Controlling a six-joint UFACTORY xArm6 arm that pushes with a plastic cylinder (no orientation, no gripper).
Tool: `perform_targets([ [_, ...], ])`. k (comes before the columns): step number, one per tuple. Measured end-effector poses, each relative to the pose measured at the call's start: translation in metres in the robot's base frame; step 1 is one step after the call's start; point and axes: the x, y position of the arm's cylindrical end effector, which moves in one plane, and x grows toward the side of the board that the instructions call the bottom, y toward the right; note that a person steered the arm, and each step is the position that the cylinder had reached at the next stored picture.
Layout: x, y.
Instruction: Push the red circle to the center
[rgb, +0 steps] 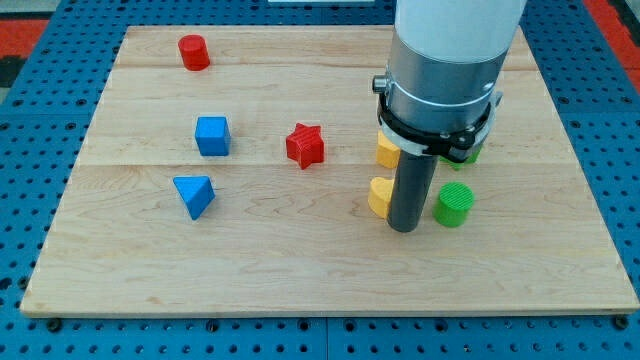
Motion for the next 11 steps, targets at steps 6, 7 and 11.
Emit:
perform_targets([
  [6,0.031,-0.241],
  [7,-0.008,-0.339],
  [11,-0.298,-0.279],
])
